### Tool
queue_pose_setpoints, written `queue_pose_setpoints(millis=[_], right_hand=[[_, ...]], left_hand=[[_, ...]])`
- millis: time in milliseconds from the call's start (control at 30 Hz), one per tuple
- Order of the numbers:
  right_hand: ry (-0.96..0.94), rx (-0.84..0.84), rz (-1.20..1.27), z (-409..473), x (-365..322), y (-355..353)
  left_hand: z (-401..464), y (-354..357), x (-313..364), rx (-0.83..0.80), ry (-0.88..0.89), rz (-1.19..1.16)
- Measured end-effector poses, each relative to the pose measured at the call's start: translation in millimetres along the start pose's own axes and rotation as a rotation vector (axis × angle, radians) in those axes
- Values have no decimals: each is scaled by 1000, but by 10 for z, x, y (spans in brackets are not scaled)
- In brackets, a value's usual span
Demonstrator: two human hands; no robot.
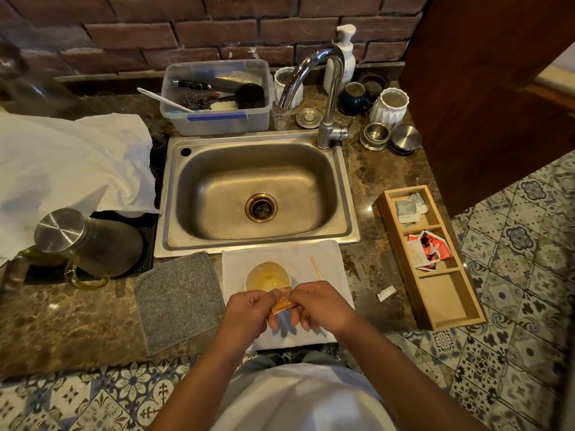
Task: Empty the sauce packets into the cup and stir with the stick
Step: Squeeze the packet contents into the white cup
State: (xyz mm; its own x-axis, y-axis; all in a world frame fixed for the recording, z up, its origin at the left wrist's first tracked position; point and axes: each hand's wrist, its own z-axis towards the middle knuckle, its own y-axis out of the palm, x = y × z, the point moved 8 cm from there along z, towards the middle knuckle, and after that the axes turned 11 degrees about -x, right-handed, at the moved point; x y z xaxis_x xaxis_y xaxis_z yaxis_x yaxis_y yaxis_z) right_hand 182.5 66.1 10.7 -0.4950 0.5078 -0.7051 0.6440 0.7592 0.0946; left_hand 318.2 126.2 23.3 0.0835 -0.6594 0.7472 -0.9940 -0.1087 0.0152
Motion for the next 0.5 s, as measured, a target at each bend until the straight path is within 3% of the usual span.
queue_pose_setpoints(millis=[500], right_hand=[[33,-24,44,42,41,42]], left_hand=[[20,-28,-72,5,-32,-42]])
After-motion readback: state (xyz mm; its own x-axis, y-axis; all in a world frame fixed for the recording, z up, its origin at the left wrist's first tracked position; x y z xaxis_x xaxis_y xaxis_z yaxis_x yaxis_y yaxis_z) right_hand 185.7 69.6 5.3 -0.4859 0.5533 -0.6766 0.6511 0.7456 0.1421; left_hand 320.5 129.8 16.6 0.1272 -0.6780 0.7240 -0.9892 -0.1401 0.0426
